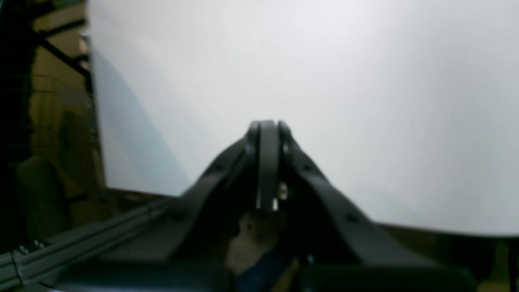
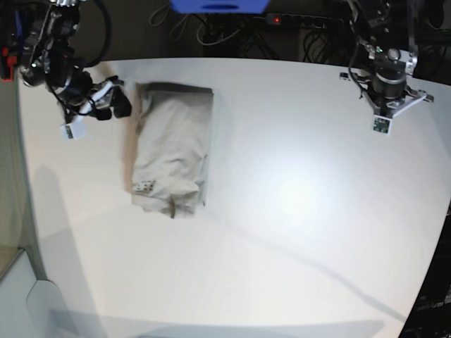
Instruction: Layout the t-shirt on the table in an organized manner, then fold the t-shirt properly
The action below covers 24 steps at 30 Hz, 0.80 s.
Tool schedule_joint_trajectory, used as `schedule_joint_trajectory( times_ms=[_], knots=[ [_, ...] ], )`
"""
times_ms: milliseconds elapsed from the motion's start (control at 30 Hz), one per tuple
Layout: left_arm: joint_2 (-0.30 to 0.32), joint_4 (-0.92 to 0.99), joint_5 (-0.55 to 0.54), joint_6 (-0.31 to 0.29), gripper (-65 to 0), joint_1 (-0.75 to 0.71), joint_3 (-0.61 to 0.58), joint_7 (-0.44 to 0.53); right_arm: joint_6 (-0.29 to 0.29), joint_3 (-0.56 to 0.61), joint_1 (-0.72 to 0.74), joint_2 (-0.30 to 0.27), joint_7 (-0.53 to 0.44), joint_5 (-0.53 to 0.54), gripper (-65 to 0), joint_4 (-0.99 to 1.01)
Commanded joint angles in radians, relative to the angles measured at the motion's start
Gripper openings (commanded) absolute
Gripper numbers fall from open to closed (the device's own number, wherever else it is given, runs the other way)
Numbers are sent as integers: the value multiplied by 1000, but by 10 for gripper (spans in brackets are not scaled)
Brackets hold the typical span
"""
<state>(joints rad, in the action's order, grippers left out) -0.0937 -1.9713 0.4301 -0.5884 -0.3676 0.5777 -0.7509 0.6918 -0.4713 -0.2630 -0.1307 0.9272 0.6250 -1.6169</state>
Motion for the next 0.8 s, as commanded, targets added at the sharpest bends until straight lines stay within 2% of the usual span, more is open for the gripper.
schedule_joint_trajectory(
  times_ms=[0, 167, 333, 433, 567, 667, 767],
  knots=[
    [-15, -21, -4, -17, -650, -5, 8, 17, 6, -25, 3, -10, -20, 22, -308, -18],
    [-63, -21, -12, -109, -650, -97, 20, 17, 6, -155, -17, -16, -18, 22, -321, -20],
    [-63, -21, -150, -110, -650, -210, 18, 11, 6, -264, -58, -39, -20, 19, -425, -20],
    [-63, -21, -244, -110, -650, -273, 18, 8, 6, -283, -101, -63, -20, 19, -502, -20],
    [-63, -20, -305, -110, -650, -336, 18, 11, 6, -321, -175, -93, -20, 19, -598, -20],
    [-63, -10, -330, -110, -650, -367, 18, 15, 6, -363, -224, -94, -20, 19, -644, -20],
    [-63, 20, -330, -110, -650, -380, 18, 15, 6, -378, -276, -90, -21, 17, -650, -18]
  ],
)
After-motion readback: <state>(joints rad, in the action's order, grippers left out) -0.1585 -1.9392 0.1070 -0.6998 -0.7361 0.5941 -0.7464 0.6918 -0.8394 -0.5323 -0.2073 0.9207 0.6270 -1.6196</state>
